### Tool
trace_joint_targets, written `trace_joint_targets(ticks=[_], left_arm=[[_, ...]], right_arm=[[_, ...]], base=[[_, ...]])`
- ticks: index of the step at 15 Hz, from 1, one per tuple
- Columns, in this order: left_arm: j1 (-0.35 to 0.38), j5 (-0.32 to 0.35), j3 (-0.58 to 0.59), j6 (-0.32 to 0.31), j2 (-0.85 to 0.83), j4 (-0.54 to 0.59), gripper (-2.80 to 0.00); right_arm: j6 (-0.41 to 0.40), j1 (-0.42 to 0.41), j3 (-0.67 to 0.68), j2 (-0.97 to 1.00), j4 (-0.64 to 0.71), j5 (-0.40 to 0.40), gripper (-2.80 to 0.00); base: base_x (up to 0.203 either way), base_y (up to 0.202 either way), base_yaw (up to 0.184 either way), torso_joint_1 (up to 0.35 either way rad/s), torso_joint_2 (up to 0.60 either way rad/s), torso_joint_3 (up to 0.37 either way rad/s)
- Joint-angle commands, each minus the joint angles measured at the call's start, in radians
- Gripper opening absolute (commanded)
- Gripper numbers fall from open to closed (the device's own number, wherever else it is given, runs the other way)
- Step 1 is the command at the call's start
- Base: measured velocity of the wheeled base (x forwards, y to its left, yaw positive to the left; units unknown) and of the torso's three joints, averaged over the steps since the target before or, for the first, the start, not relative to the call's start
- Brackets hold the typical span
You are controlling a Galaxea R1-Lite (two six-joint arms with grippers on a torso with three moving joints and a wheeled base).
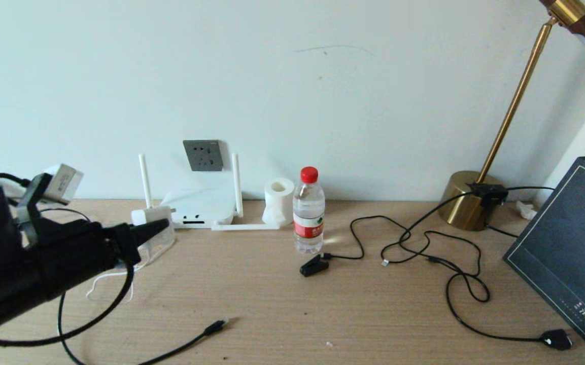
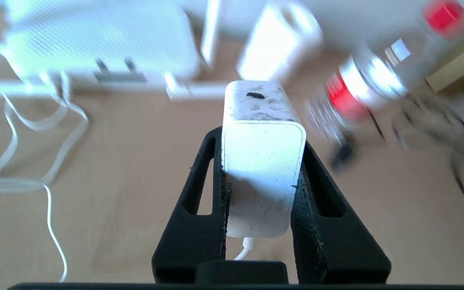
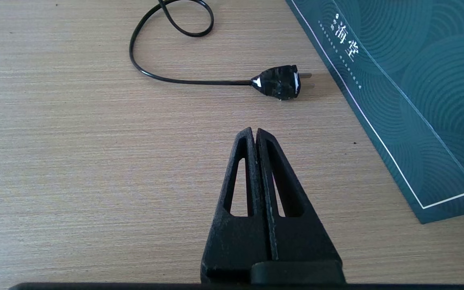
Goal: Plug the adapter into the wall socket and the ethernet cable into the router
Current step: Align plug and socket
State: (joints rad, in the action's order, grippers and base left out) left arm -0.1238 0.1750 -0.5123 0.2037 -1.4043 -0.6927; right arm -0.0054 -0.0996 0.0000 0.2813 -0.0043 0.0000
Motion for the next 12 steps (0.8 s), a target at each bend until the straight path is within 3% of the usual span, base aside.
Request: trace_joint_targets(ticks=[1, 4, 7, 9, 12], left_arm=[[-0.054, -0.123, -0.010, 0.010, -0.189, -0.150, -2.80], [-0.067, -0.222, -0.077, -0.002, -0.414, -0.351, -2.80], [-0.070, -0.298, -0.161, -0.080, -0.591, -0.572, -2.80], [-0.069, -0.314, -0.208, -0.154, -0.653, -0.703, -2.80], [-0.056, -0.316, -0.295, -0.215, -0.706, -0.765, -2.80]], right_arm=[[-0.001, 0.000, 0.000, 0.001, 0.000, 0.000, -2.80], [-0.001, 0.000, 0.000, 0.001, 0.000, 0.000, -2.80], [-0.001, 0.000, 0.000, 0.001, 0.000, 0.000, -2.80], [-0.001, 0.000, 0.000, 0.001, 0.000, 0.000, -2.80], [-0.001, 0.000, 0.000, 0.001, 0.000, 0.000, -2.80]], base=[[0.000, 0.000, 0.000, 0.000, 0.00, 0.000], [0.000, 0.000, 0.000, 0.000, 0.00, 0.000], [0.000, 0.000, 0.000, 0.000, 0.00, 0.000], [0.000, 0.000, 0.000, 0.000, 0.00, 0.000], [0.000, 0.000, 0.000, 0.000, 0.00, 0.000]])
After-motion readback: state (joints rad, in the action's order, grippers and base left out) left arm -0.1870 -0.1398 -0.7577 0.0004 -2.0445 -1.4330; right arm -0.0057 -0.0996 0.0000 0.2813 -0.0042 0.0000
